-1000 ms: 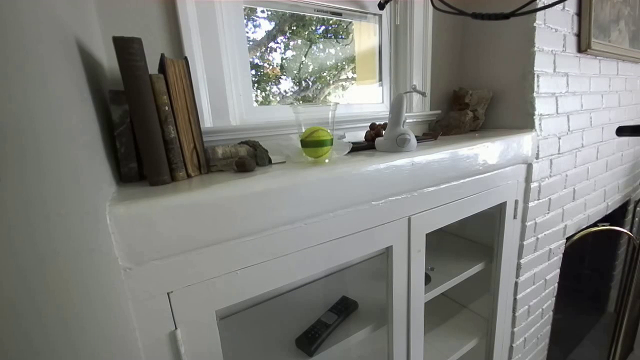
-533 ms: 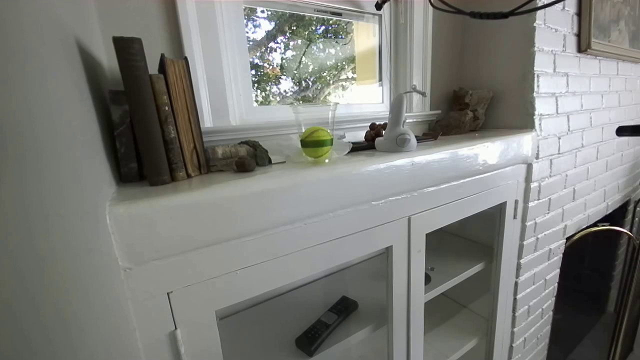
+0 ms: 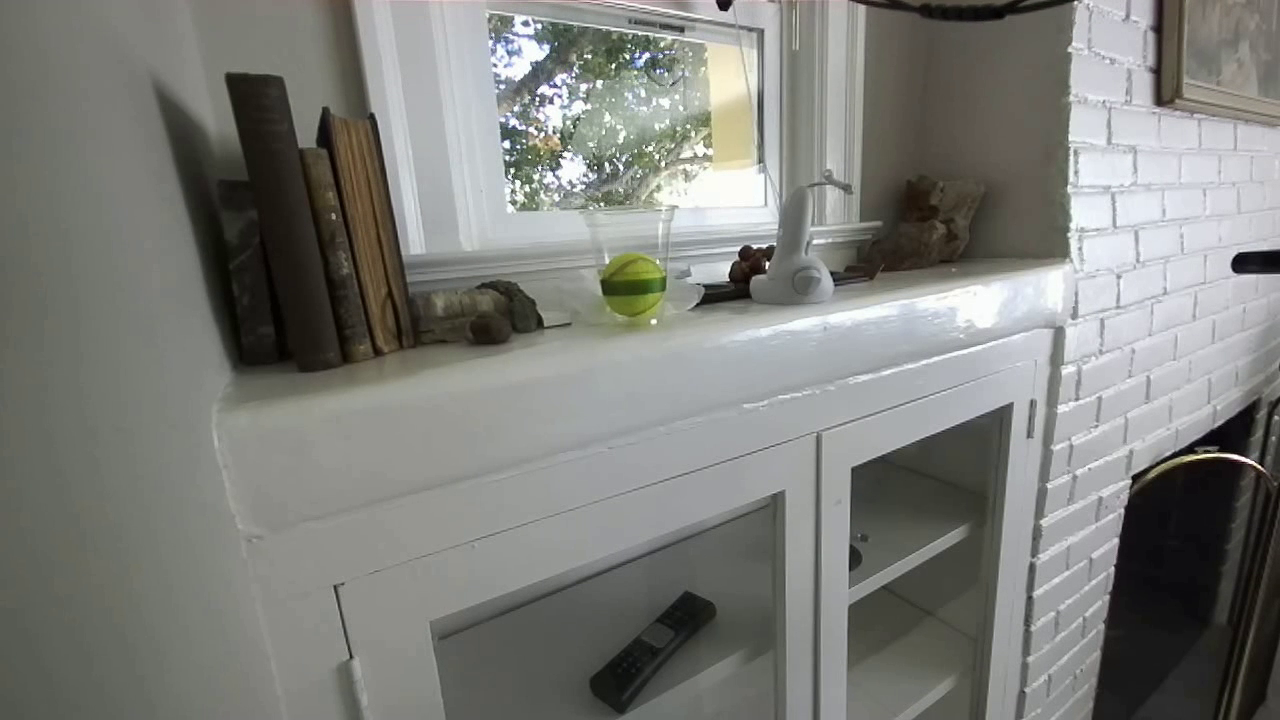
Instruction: Close the blinds.
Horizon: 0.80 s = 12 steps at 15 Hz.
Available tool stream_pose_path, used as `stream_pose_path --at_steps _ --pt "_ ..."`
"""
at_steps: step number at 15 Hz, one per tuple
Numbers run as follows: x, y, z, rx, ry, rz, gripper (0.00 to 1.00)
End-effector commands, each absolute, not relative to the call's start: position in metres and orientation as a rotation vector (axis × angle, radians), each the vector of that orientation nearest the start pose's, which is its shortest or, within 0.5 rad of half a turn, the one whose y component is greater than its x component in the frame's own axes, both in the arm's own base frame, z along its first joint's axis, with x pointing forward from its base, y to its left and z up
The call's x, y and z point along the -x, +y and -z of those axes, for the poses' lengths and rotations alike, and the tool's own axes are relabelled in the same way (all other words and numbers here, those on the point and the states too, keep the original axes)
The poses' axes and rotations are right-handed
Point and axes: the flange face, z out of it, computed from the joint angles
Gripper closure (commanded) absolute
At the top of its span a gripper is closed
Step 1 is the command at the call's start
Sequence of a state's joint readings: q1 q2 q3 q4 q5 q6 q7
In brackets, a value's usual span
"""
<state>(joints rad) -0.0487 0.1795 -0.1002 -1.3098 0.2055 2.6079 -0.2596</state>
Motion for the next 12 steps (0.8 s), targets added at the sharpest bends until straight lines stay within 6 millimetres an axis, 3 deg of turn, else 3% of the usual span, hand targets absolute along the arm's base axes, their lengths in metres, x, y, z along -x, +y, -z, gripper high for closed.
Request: stream_pose_path --at_steps 1,3,5,7,12 --pt "-0.638 -0.038 -0.749 2.654 -0.075 1.569 1.0" --pt "-0.639 -0.013 -0.738 2.644 -0.116 1.52 1.0" --pt "-0.639 0.0 -0.738 2.64 -0.132 1.513 1.0" --pt "-0.64 -0.003 -0.745 2.635 -0.111 1.54 1.0" --pt "-0.631 -0.036 -0.771 2.636 -0.026 1.609 1.0"
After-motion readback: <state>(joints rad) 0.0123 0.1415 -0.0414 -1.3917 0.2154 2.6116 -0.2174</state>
